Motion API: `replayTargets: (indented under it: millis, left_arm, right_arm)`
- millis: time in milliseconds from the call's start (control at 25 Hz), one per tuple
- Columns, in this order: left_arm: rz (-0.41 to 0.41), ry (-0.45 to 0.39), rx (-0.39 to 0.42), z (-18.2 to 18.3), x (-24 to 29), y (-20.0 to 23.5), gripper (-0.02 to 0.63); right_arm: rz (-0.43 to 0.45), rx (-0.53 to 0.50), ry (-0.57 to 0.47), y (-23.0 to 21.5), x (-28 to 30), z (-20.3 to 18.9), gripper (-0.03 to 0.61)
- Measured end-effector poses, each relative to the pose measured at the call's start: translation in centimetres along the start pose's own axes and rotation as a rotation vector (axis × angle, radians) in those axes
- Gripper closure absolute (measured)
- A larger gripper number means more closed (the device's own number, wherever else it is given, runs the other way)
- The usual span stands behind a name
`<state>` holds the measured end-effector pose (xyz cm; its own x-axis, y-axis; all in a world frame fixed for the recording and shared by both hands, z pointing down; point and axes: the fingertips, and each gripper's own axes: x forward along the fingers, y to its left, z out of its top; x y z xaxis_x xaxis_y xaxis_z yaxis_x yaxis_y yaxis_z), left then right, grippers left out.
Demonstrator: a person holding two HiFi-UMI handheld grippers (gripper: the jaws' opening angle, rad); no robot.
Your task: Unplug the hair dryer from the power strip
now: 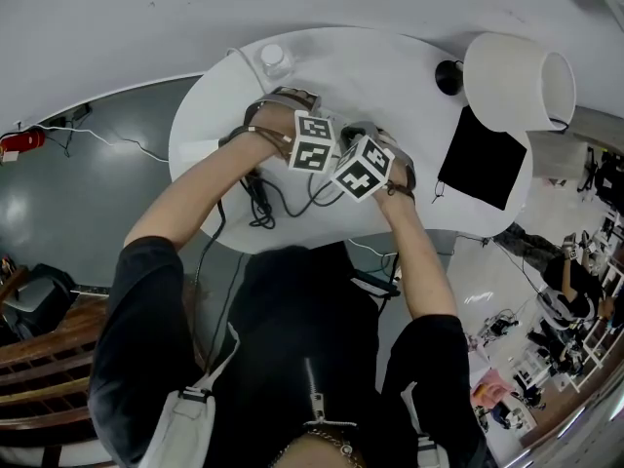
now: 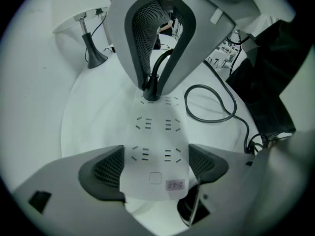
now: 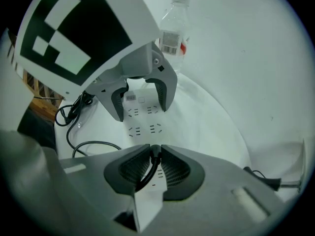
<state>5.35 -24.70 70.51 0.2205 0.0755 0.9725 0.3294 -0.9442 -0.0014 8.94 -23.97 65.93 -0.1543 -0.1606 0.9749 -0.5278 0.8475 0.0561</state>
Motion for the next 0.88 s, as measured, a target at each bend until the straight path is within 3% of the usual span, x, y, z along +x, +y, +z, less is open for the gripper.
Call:
replayTargets:
  millis: [160, 360, 720, 880]
  left_arm:
    - [0.0, 0.004, 0.001, -0.1, 0.1, -0.1, 0.222]
    - [0.002, 0.009, 0.005, -0.1, 0.2, 0.0, 0.219]
    - [0.008, 0.015, 0.01, -0.1, 0.3, -0.1, 0.215]
    - [0.009, 0.02, 0.012, 0.0, 0.4, 0.0, 0.213]
  right_arm:
    - [0.056, -0.036, 0.004, -0.1, 0.0, 0.4, 0.509]
    - [0.076, -0.178, 0.012, 0.1, 0.0, 0.5, 0.508]
    - [-0.003, -0.405, 0.025, 0.7, 0.3, -0.2, 0.512]
    - [0.004, -0.566, 0.065, 1.2, 0.4, -0.5, 0.514]
